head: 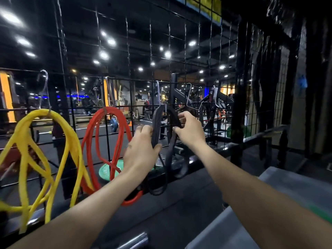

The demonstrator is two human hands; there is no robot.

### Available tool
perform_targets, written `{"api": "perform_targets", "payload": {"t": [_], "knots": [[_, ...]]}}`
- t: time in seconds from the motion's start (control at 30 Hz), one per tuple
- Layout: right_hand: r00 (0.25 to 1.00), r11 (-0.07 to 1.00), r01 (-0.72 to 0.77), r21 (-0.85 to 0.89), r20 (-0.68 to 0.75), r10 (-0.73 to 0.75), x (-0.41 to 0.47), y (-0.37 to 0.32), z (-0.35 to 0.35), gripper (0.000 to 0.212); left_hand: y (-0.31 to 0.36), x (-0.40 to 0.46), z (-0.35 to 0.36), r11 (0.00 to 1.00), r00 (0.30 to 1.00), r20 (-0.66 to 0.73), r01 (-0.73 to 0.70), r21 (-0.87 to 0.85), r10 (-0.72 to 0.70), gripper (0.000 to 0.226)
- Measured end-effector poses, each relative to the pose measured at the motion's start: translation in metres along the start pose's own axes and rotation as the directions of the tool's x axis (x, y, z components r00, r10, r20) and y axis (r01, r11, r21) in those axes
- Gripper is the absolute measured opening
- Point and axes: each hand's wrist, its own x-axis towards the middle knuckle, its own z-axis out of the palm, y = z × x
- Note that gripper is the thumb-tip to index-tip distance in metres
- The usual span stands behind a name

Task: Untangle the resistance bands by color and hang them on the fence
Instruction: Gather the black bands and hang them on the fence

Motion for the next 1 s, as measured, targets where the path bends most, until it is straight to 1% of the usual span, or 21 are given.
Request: {"api": "perform_targets", "payload": {"t": [0.1,0.2,0.27,0.33,0.43,0.5,0.63,0.77,0.83,0.9,1.0], "knots": [[1.000,0.997,0.022,-0.069,0.020,-0.021,-0.006,0.003,-0.004,0.030,0.001,-0.001,0.002,1.000,1.000,0.000,-0.009,-0.010,0.009,0.039],[0.998,0.977,0.067,-0.200,0.001,-0.068,-0.008,0.007,-0.013,0.027,0.003,0.001,0.000,0.998,1.000,-0.027,-0.007,-0.067,0.005,0.041],[0.996,0.970,0.083,-0.229,0.007,-0.084,-0.008,0.008,-0.016,0.027,0.005,0.003,0.002,0.994,0.999,-0.047,-0.005,-0.106,0.000,0.041],[0.996,0.978,0.091,-0.186,0.034,-0.086,-0.010,0.004,-0.009,0.030,0.005,0.002,0.008,0.993,0.999,-0.032,0.003,-0.121,-0.007,0.040],[0.996,0.997,0.074,-0.018,0.060,-0.073,-0.014,0.002,0.006,0.033,-0.001,-0.003,0.017,0.988,1.000,0.013,0.021,-0.150,-0.019,0.040],[0.995,0.998,0.056,0.043,0.075,-0.059,-0.017,0.004,0.010,0.037,-0.007,-0.004,0.017,0.989,1.000,0.018,0.023,-0.148,-0.021,0.042],[0.996,0.999,0.048,0.013,0.068,-0.049,-0.018,0.012,0.009,0.048,-0.011,-0.003,0.013,0.985,0.998,-0.018,-0.061,-0.162,0.059,0.051],[0.996,0.999,0.042,0.002,0.079,-0.042,-0.021,0.018,0.011,0.057,-0.010,-0.010,0.014,0.981,0.988,-0.056,-0.150,-0.122,0.144,0.064],[0.996,1.000,0.031,-0.007,0.088,-0.030,-0.024,0.020,0.008,0.060,-0.008,-0.012,0.015,0.976,0.977,-0.064,-0.206,-0.076,0.201,0.068],[0.996,0.999,0.038,-0.020,0.087,-0.036,-0.029,0.022,0.002,0.060,-0.006,-0.013,0.017,0.964,0.964,-0.047,-0.264,-0.026,0.262,0.067],[0.997,0.997,0.031,-0.074,0.075,-0.025,-0.041,0.027,-0.011,0.055,0.004,-0.017,0.021,0.963,0.964,0.007,-0.264,-0.050,0.265,0.060]]}}
